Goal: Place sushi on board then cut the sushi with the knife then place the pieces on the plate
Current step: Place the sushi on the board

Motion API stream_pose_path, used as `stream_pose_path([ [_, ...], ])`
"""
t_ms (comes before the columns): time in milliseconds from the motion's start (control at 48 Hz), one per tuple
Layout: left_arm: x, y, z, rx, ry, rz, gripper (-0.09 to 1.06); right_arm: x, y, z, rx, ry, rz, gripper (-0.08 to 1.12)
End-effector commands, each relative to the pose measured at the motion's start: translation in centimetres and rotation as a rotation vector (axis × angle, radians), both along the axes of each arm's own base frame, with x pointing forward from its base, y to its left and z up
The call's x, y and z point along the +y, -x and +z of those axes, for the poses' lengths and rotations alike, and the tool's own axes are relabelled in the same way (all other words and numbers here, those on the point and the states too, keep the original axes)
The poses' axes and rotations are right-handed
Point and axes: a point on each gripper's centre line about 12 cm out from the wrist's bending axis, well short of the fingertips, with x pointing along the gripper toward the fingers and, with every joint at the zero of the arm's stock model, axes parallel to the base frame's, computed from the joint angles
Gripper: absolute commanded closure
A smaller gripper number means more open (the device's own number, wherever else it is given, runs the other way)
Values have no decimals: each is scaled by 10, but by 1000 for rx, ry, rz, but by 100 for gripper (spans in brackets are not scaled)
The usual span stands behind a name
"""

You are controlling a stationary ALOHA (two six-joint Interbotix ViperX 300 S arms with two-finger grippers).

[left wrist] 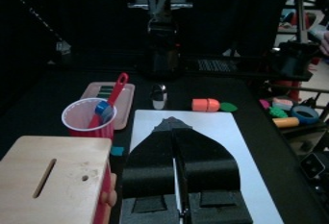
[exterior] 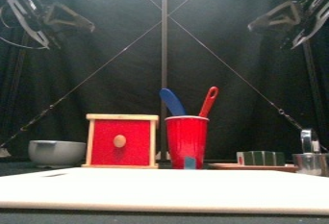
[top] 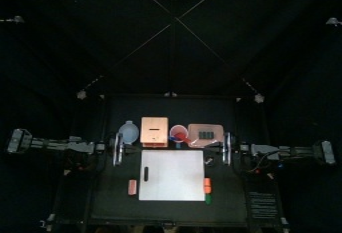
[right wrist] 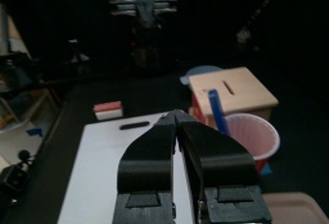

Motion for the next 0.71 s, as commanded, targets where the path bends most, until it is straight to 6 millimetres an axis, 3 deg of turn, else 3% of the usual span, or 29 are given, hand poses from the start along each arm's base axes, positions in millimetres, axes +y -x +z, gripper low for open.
stream_pose_path([
  [21, 0, -7, 10, -32, -2, 0, 96, -14, -4, 1, 78, -17, -56, 100],
  [271, 0, -16, 1, -29, -10, 1, 96, -45, -2, -20, 279, -33, -180, 93],
  [438, -1, -21, -7, -2, -27, -7, 86, -53, -1, -30, 358, 6, -200, 66],
  [708, 0, -26, -15, 25, -22, 0, 61, -58, -5, -32, 468, 138, -173, 11],
])
